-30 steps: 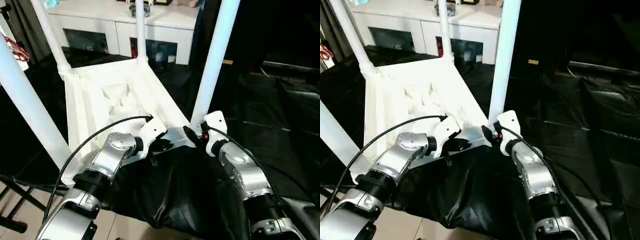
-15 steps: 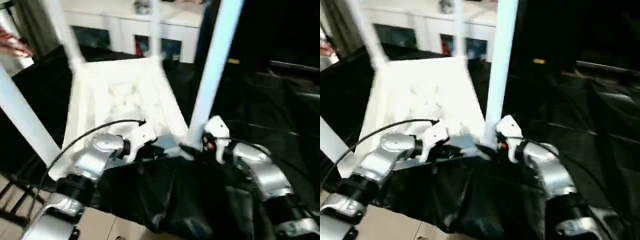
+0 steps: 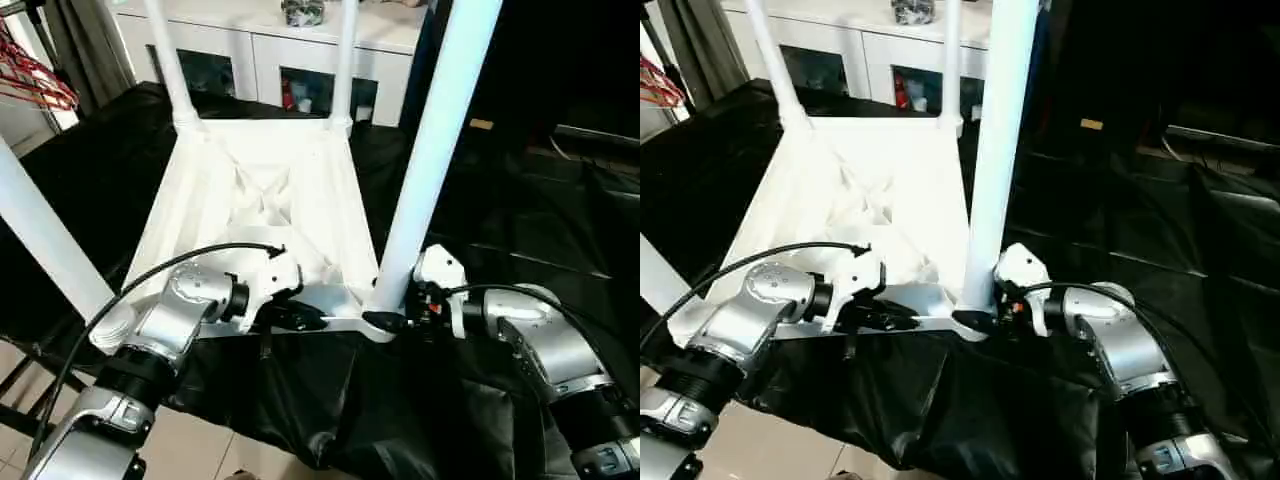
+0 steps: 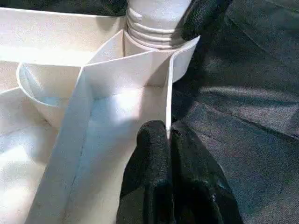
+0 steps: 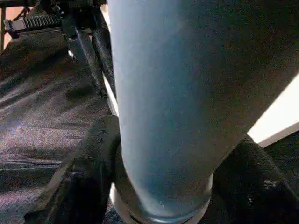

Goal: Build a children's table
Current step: Rotate leg to tighten

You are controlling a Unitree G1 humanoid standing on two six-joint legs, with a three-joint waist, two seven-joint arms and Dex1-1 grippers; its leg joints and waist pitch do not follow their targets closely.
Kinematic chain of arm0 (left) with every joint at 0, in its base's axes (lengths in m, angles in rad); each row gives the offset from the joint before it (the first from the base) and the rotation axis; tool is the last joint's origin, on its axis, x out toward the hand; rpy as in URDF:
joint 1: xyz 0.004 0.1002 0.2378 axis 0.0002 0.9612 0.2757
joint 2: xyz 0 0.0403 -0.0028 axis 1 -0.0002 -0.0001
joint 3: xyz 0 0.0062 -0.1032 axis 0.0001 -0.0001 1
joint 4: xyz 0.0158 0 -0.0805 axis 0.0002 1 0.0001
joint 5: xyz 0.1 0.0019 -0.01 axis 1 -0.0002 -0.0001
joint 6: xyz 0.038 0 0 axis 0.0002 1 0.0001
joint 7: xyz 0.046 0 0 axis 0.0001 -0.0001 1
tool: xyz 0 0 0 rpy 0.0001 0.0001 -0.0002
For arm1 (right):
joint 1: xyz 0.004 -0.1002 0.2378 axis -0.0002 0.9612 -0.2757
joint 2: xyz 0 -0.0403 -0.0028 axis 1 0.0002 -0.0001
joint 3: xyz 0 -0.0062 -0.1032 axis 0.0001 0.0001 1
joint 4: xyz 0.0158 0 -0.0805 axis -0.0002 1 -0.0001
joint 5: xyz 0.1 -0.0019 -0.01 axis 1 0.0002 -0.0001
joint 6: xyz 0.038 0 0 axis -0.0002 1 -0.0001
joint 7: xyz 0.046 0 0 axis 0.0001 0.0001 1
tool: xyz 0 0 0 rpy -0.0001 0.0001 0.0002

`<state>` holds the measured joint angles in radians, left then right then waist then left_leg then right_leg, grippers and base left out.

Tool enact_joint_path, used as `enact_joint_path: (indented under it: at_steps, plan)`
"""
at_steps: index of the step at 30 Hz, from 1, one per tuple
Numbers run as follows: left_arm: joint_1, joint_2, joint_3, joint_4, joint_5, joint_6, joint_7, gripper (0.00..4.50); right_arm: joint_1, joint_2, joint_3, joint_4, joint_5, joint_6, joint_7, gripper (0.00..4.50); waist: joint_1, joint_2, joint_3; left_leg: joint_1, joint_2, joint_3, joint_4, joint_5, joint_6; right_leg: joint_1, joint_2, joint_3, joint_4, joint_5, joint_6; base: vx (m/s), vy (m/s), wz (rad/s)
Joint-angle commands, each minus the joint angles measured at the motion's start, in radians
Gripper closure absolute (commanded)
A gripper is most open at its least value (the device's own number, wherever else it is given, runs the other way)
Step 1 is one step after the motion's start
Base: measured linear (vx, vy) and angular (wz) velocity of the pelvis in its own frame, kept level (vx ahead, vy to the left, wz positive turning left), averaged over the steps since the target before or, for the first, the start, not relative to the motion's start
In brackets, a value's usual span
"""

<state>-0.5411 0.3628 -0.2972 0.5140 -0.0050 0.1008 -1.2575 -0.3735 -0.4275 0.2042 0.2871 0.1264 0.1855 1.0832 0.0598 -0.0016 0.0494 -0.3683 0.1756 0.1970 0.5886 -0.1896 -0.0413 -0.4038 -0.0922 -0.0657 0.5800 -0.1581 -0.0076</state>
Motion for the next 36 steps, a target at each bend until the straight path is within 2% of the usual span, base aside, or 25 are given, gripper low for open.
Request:
enact_joint_path:
  at_steps: [1, 4, 8, 10, 11, 13, 14, 16, 20, 22, 23, 24, 27, 30, 32, 34, 35, 36]
  plan:
    - [-0.01, -0.011, -0.001, -0.017, -0.027, -0.017, -0.009, 4.5, 0.005, 0.001, 0.045, -0.003, 0.003, 0.018, 0.039, 1.89, 0.001, -0.01, -0.064, 0.015, 0.059, -0.022, -0.071, -0.201, 0.054, 0.046, -0.061, 0.045, -0.055, -0.248, -0.228, 0.0, 0.0, 0.0]
    - [-0.01, -0.006, 0.002, -0.008, -0.019, -0.022, 0.005, 4.5, 0.012, 0.003, 0.048, -0.004, 0.007, 0.024, 0.046, 1.91, 0.002, -0.008, -0.064, 0.014, 0.059, -0.021, -0.07, -0.189, 0.06, 0.046, -0.06, 0.044, -0.052, -0.223, -0.237, 0.0, 0.0, 0.0]
    - [-0.019, -0.022, 0.016, 0.009, -0.004, -0.008, 0.07, 4.5, 0.025, 0.018, 0.039, -0.003, 0.018, 0.039, 0.033, 1.95, 0.004, -0.009, -0.062, 0.015, 0.059, -0.021, -0.071, -0.208, 0.054, 0.045, -0.061, 0.043, -0.056, -0.255, -0.233, 0.0, 0.0, 0.0]
    - [-0.037, -0.067, 0.037, 0.031, 0.013, 0.02, 0.178, 4.5, 0.032, 0.082, 0.018, 0.032, -0.015, 0.033, -0.109, 1.95, 0.003, -0.006, -0.06, 0.019, 0.06, -0.022, -0.073, -0.229, 0.042, 0.04, -0.062, 0.045, -0.061, -0.285, -0.225, 0.0, 0.0, 0.0]
    - [-0.047, -0.096, 0.044, 0.041, 0.026, 0.04, 0.244, 4.5, 0.03, 0.127, 0.002, 0.06, -0.037, 0.038, -0.211, 1.96, -0.004, -0.007, -0.055, 0.02, 0.058, -0.021, -0.076, -0.261, 0.023, 0.034, -0.06, 0.046, -0.068, -0.334, -0.215, 0.0, 0.0, 0.0]
    - [-0.064, -0.143, 0.052, 0.053, 0.044, 0.073, 0.342, 4.5, 0.024, 0.2, -0.021, 0.097, -0.059, 0.058, -0.356, 1.96, -0.013, -0.008, -0.055, 0.018, 0.055, -0.03, -0.081, -0.295, -0.013, 0.04, -0.063, 0.04, -0.072, -0.417, -0.185, 0.0, 0.0, 0.0]
    - [-0.071, -0.169, 0.055, 0.056, 0.05, 0.088, 0.385, 4.5, 0.022, 0.236, -0.026, 0.103, -0.059, 0.071, -0.404, 1.96, -0.016, -0.008, -0.054, 0.021, 0.052, -0.033, -0.081, -0.327, -0.019, 0.039, -0.063, 0.037, -0.08, -0.473, -0.16, 0.0, 0.0, 0.0]
    - [-0.079, -0.196, 0.057, 0.058, 0.057, 0.103, 0.431, 4.5, 0.02, 0.277, -0.029, 0.106, -0.06, 0.085, -0.453, 1.96, -0.021, -0.008, -0.052, 0.027, 0.049, -0.032, -0.078, -0.356, -0.013, 0.03, -0.063, 0.038, -0.092, -0.526, -0.138, 0.0, 0.0, 0.0]
    - [-0.088, -0.249, 0.049, 0.052, 0.061, 0.125, 0.474, 4.5, -0.001, 0.369, -0.025, 0.129, -0.08, 0.107, -0.563, 1.96, -0.031, -0.006, -0.052, 0.022, 0.048, -0.037, -0.081, -0.372, -0.01, 0.027, -0.061, 0.035, -0.099, -0.565, -0.106, 0.0, 0.0, 0.0]
    - [-0.088, -0.267, 0.044, 0.05, 0.069, 0.128, 0.481, 4.5, -0.011, 0.402, -0.016, 0.14, -0.102, 0.1, -0.591, 1.96, -0.032, -0.006, -0.052, 0.023, 0.048, -0.038, -0.081, -0.373, -0.01, 0.025, -0.062, 0.034, -0.101, -0.567, -0.103, 0.0, 0.0, 0.0]
    - [-0.088, -0.273, 0.04, 0.05, 0.069, 0.123, 0.473, 4.5, -0.015, 0.408, -0.005, 0.144, -0.109, 0.081, -0.58, 1.96, -0.033, -0.004, -0.052, 0.022, 0.048, -0.038, -0.081, -0.376, -0.009, 0.026, -0.062, 0.034, -0.101, -0.566, -0.102, 0.0, 0.0, 0.0]
    - [-0.087, -0.274, 0.033, 0.048, 0.068, 0.113, 0.459, 4.5, -0.018, 0.414, -0.004, 0.141, -0.096, 0.066, -0.562, 1.4, -0.033, -0.003, -0.052, 0.022, 0.048, -0.037, -0.082, -0.38, -0.007, 0.025, -0.062, 0.035, -0.102, -0.558, -0.1, 0.0, 0.0, 0.0]
    - [-0.075, -0.257, 0.022, 0.033, 0.061, 0.088, 0.418, 4.5, -0.013, 0.403, -0.012, 0.117, -0.065, 0.086, -0.526, 1.2, -0.032, -0.005, -0.053, 0.019, 0.049, -0.038, -0.084, -0.377, -0.002, 0.027, -0.061, 0.037, -0.098, -0.527, -0.109, 0.0, 0.0, 0.0]
    - [-0.055, -0.228, 0.013, 0.004, 0.048, 0.06, 0.367, 4.5, -0.002, 0.366, -0.007, 0.094, -0.065, 0.087, -0.483, 0.75, -0.03, -0.005, -0.056, 0.016, 0.051, -0.037, -0.085, -0.361, 0.006, 0.031, -0.062, 0.039, -0.092, -0.482, -0.121, 0.0, 0.0, 0.0]
    - [-0.034, -0.194, 0.007, -0.024, 0.036, 0.042, 0.303, 4.5, 0.006, 0.32, -0.011, 0.069, -0.045, 0.095, -0.406, 0.68, -0.027, -0.003, -0.06, 0.011, 0.053, -0.035, -0.085, -0.32, 0.016, 0.038, -0.061, 0.042, -0.08, -0.395, -0.148, 0.0, 0.0, 0.0]
    - [-0.022, -0.174, 0.009, -0.038, 0.03, 0.046, 0.263, 4.5, 0.012, 0.276, -0.002, 0.053, -0.044, 0.087, -0.346, 0.39, -0.028, -0.003, -0.06, 0.007, 0.053, -0.031, -0.083, -0.288, 0.027, 0.042, -0.06, 0.043, -0.073, -0.336, -0.171, 0.0, 0.0, 0.0]
    - [-0.017, -0.163, 0.009, -0.041, 0.028, 0.038, 0.247, 4.5, 0.013, 0.256, 0.001, 0.049, -0.047, 0.081, -0.329, 0.39, -0.026, 0.002, -0.061, 0.009, 0.053, -0.031, -0.081, -0.281, 0.029, 0.042, -0.06, 0.043, -0.071, -0.321, -0.178, 0.0, 0.0, 0.0]
    - [-0.017, -0.163, 0.009, -0.041, 0.028, 0.038, 0.247, 4.5, 0.013, 0.256, 0.001, 0.049, -0.047, 0.081, -0.329, 0.31, -0.026, -0.001, -0.062, 0.013, 0.053, -0.025, -0.077, -0.267, 0.038, 0.04, -0.058, 0.045, -0.07, -0.286, -0.194, 0.0, 0.0, 0.0]
